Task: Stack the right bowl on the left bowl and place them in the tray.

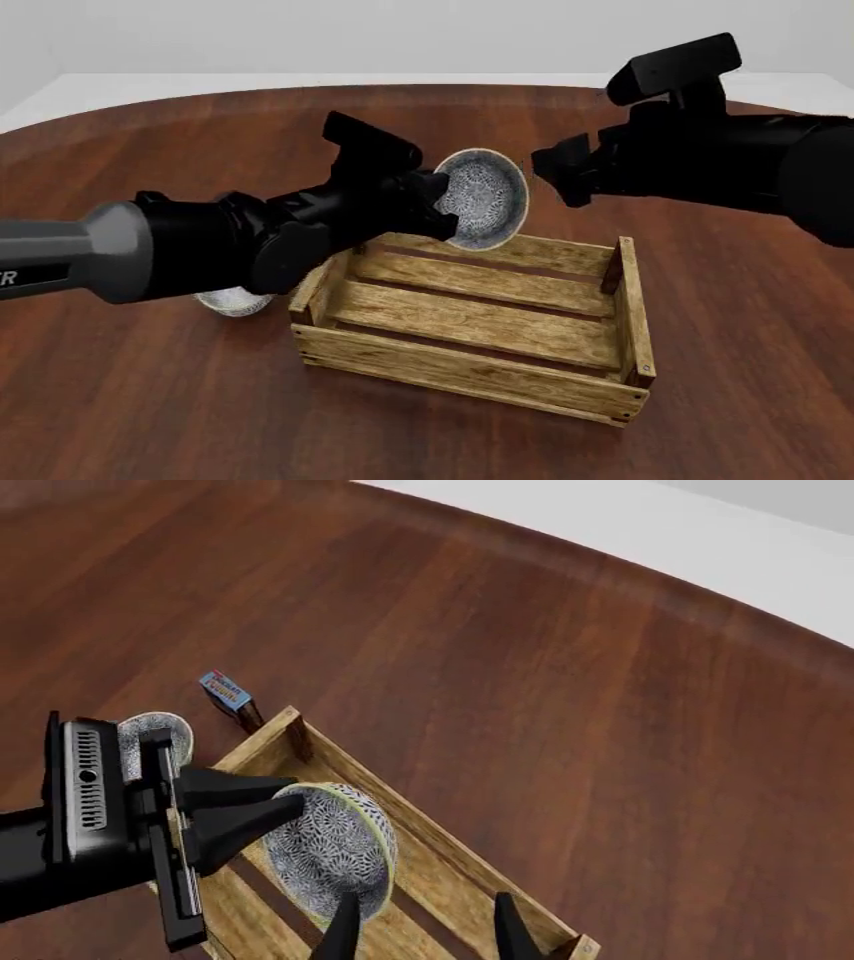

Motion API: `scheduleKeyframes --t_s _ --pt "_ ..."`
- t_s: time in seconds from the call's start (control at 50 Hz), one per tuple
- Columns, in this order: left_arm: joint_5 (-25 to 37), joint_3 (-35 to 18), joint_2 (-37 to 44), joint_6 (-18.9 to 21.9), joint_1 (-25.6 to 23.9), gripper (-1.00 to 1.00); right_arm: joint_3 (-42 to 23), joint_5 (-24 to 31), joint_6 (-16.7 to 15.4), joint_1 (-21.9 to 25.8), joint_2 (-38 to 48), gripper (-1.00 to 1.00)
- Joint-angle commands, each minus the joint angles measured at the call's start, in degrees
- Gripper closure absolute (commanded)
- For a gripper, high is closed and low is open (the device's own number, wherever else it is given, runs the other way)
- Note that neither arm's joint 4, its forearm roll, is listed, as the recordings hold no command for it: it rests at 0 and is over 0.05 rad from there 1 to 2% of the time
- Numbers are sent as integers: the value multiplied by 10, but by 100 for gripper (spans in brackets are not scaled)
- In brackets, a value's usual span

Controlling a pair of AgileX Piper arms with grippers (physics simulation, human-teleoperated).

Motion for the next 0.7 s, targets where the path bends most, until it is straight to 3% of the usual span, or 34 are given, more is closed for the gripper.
scheduleKeyframes --t_s 0.02,0.24,0.34,0.52,0.54,0.7 --pt "27 13 -43 28 27 100 2 11 10 18 -40 -100" --pt "33 30 -59 43 62 100 3 14 9 23 -49 -100" --pt "53 37 -77 20 71 100 2 13 8 23 -49 -100" --pt "71 72 -141 50 99 100 -6 10 6 24 -41 -100" --pt "82 72 -146 54 122 100 -7 9 5 23 -41 -100" --pt "111 85 -187 83 129 100 -10 8 1 17 -39 -100"
